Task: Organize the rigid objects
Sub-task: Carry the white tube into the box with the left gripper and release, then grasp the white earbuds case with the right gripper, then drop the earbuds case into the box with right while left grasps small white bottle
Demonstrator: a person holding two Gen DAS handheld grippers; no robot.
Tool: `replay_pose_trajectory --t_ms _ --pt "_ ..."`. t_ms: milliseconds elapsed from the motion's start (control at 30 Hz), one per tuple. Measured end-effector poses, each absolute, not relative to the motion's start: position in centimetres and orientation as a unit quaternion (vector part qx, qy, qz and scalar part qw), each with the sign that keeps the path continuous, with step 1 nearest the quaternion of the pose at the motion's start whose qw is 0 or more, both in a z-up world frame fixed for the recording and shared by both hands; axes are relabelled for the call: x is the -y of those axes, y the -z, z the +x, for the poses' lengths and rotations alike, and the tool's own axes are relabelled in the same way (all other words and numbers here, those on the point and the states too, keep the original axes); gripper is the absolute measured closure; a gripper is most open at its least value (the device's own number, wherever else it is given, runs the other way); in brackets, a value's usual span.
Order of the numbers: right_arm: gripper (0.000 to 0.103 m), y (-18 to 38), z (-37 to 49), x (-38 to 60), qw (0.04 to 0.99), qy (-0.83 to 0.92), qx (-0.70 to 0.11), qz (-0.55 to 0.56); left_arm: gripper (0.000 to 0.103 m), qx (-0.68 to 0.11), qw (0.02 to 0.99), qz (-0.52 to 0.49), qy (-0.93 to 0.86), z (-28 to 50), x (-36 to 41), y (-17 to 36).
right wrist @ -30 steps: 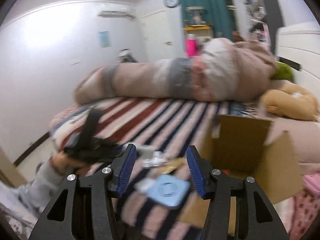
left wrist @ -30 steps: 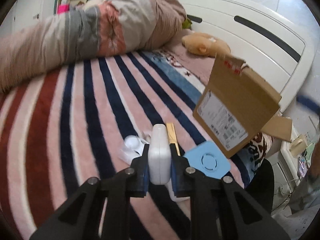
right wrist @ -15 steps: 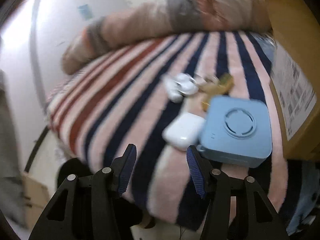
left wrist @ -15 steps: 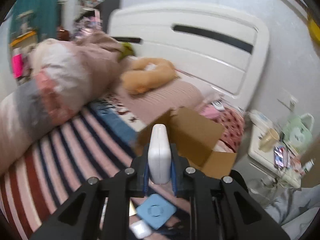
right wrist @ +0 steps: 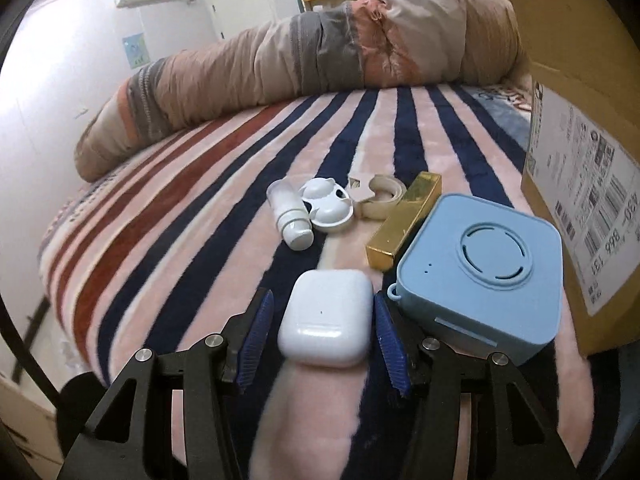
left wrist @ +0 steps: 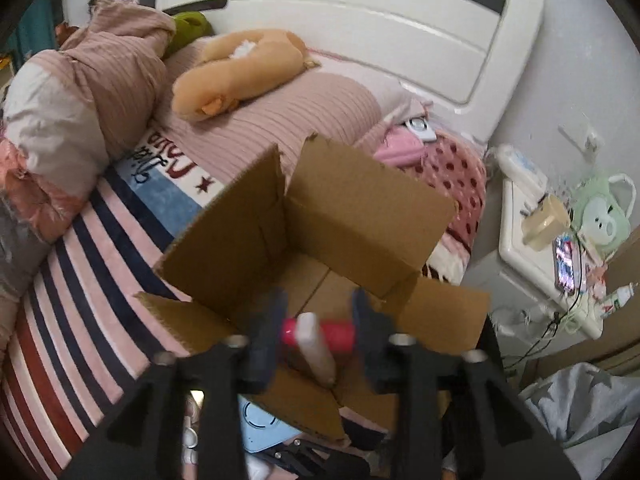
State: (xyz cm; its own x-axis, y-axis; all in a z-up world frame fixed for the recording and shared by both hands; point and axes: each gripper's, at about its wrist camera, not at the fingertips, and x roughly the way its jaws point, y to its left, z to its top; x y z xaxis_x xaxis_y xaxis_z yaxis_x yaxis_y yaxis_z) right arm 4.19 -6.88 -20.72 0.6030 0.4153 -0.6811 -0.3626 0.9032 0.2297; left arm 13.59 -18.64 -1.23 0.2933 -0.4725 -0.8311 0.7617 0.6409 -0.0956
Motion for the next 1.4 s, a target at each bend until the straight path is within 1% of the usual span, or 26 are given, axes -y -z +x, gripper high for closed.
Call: replay_pose_trajectory --t_ms 67,100,133,233,300,333,433,567,600,700,767,833,933,1067,1233,1267,1300,1367,1400 --pt "0.055 20.8 4.2 6.3 0.899 -0.212 -0.383 0.016 0.045 -0.436 0.803 0.146 0.379 13.6 17.0 0.4" --pt "0.062 20.9 4.3 5.9 0.900 -0.210 -0.381 0.006 0.045 -0.432 0.810 0.138 0.374 13.7 16.2 -0.1" --pt "0.064 21.1 4.5 5.6 0.902 -0.207 -0.379 -0.007 0.044 -0.426 0.818 0.124 0.366 13.8 15.0 -0.5" --pt "0.064 21.0 4.4 5.4 0.902 -0.213 -0.375 -0.029 0.043 -0.401 0.851 0.090 0.328 13.9 10.5 -1.8" --pt "0.064 20.5 4.3 5.6 0.897 -0.231 -0.375 -0.025 0.037 -0.385 0.875 0.078 0.284 13.9 6.9 -1.9" --pt "0.064 20.0 4.1 5.9 0.893 -0.248 -0.374 -0.018 0.036 -0.379 0.885 0.075 0.258 13.8 5.1 -1.7" --pt "0.064 17.4 2.9 7.0 0.885 -0.292 -0.362 -0.009 0.035 -0.378 0.902 0.062 0.197 13.8 -0.1 0.0" --pt "0.064 11.7 1.1 10.2 0.884 -0.329 -0.333 0.005 0.032 -0.401 0.903 0.046 0.147 14.1 -4.7 5.0" --pt "0.064 9.9 0.8 11.4 0.888 -0.327 -0.322 0.004 0.030 -0.409 0.900 0.043 0.145 14.2 -5.1 6.4" --pt "0.064 4.7 0.1 16.4 0.913 -0.289 -0.286 0.000 0.030 -0.438 0.883 0.049 0.163 14.4 -5.3 11.2" --pt "0.064 2.9 0.6 19.1 0.923 -0.259 -0.285 -0.004 0.030 -0.448 0.872 0.068 0.182 14.5 -4.5 13.8" --pt "0.064 2.1 1.9 22.1 0.928 -0.219 -0.300 -0.012 0.030 -0.455 0.863 0.087 0.202 14.3 -3.6 16.1" --pt "0.064 3.4 4.6 24.6 0.918 -0.181 -0.351 -0.031 0.030 -0.468 0.854 0.095 0.206 14.5 -3.1 18.2" --pt "0.064 6.3 7.6 25.9 0.894 -0.174 -0.412 -0.019 0.030 -0.467 0.851 0.109 0.215 14.4 -2.9 19.3" --pt "0.063 7.5 8.5 26.0 0.891 -0.149 -0.428 -0.029 0.031 -0.463 0.852 0.106 0.221 14.0 -3.0 19.6" --pt "0.062 7.4 8.1 26.1 0.893 -0.145 -0.425 -0.029 0.035 -0.460 0.854 0.101 0.223 13.9 -3.1 19.4" --pt "0.058 7.3 7.7 26.1 0.895 -0.144 -0.420 -0.029 0.041 -0.458 0.855 0.097 0.226 13.9 -3.2 19.3" --pt "0.054 7.0 7.1 25.9 0.899 -0.146 -0.411 -0.025 0.041 -0.458 0.855 0.090 0.228 13.7 -3.2 19.2" --pt "0.054 6.7 7.2 25.5 0.902 -0.149 -0.404 -0.022 0.041 -0.458 0.855 0.089 0.228 13.6 -3.1 19.2"
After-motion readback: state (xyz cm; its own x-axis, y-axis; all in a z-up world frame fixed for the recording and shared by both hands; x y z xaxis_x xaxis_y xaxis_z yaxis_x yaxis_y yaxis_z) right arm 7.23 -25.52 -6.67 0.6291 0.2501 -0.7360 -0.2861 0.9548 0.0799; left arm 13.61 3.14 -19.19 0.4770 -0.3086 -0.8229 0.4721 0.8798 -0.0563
